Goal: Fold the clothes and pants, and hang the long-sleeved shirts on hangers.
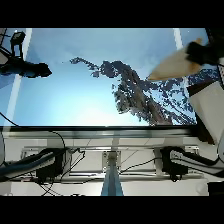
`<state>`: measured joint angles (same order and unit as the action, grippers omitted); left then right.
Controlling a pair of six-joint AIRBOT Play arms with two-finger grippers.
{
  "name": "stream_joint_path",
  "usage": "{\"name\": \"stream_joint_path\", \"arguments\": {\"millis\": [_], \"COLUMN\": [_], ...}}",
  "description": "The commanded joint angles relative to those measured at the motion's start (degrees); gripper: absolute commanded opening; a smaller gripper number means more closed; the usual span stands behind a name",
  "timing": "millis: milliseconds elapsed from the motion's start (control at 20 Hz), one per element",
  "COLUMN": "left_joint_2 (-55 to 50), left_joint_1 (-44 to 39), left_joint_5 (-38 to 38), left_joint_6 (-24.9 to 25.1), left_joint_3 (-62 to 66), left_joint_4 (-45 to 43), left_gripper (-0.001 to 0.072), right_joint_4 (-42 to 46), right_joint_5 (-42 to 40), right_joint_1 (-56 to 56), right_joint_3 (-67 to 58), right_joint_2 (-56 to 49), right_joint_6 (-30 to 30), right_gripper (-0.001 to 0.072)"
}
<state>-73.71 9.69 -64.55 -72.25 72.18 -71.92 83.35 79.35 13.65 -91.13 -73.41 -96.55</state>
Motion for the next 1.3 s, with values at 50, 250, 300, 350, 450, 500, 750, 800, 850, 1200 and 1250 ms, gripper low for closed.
{"name": "stream_joint_path", "arguments": {"millis": [50, 250, 300, 350, 450, 500, 750, 800, 850, 1200, 1250], "left_joint_2": [-0.2, -0.2, -0.2, -0.2, -0.2, -0.2, -0.2, -0.2, -0.2, -0.2, -0.2], "left_joint_1": [0.1, 0.1, 0.1, 0.1, 0.1, 0.1, 0.1, 0.1, 0.1, 0.1, 0.1], "left_joint_5": [0.0, 0.0, 0.0, 0.0, 0.0, 0.0, 0.0, 0.0, 0.0, 0.0, 0.0], "left_joint_6": [0.0, 0.0, 0.0, 0.0, 0.0, 0.0, 0.0, 0.0, 0.0, 0.0, 0.0], "left_joint_3": [0.0, 0.0, 0.0, 0.0, 0.0, 0.0, 0.0, 0.0, 0.0, 0.0, 0.0], "left_joint_4": [0.0, 0.0, 0.0, 0.0, 0.0, 0.0, 0.0, 0.0, 0.0, 0.0, -0.1], "left_gripper": [0.0413, 0.0413, 0.0413, 0.0413, 0.0413, 0.0413, 0.0413, 0.0413, 0.0413, 0.0413, 0.0413], "right_joint_4": [16.1, 17.0, 16.9, 17.0, 16.9, 16.9, 7.5, 5.2, 3.4, 4.7, 6.4], "right_joint_5": [8.7, 10.3, 11.3, 12.4, 12.8, 12.7, 11.3, 11.1, 10.9, 1.0, -0.9], "right_joint_1": [16.9, 33.0, 35.8, 38.3, 41.6, 42.3, 41.1, 39.0, 35.8, -2.6, -8.0], "right_joint_3": [0.0, 0.0, 0.0, 0.0, 0.2, 0.2, 0.2, 0.2, 0.2, 0.2, 0.2], "right_joint_2": [13.6, 16.9, 16.6, 16.2, 15.5, 15.1, 11.6, 10.7, 9.8, 7.3, 7.3], "right_joint_6": [-2.4, -2.4, -2.5, -3.3, -3.3, -3.3, -2.8, -2.1, 0.0, 2.9, 3.3], "right_gripper": [0.0010, 0.0011, 0.0041, 0.0243, 0.0559, 0.0558, 0.0214, 0.0129, 0.0041, 0.0011, 0.0011]}}
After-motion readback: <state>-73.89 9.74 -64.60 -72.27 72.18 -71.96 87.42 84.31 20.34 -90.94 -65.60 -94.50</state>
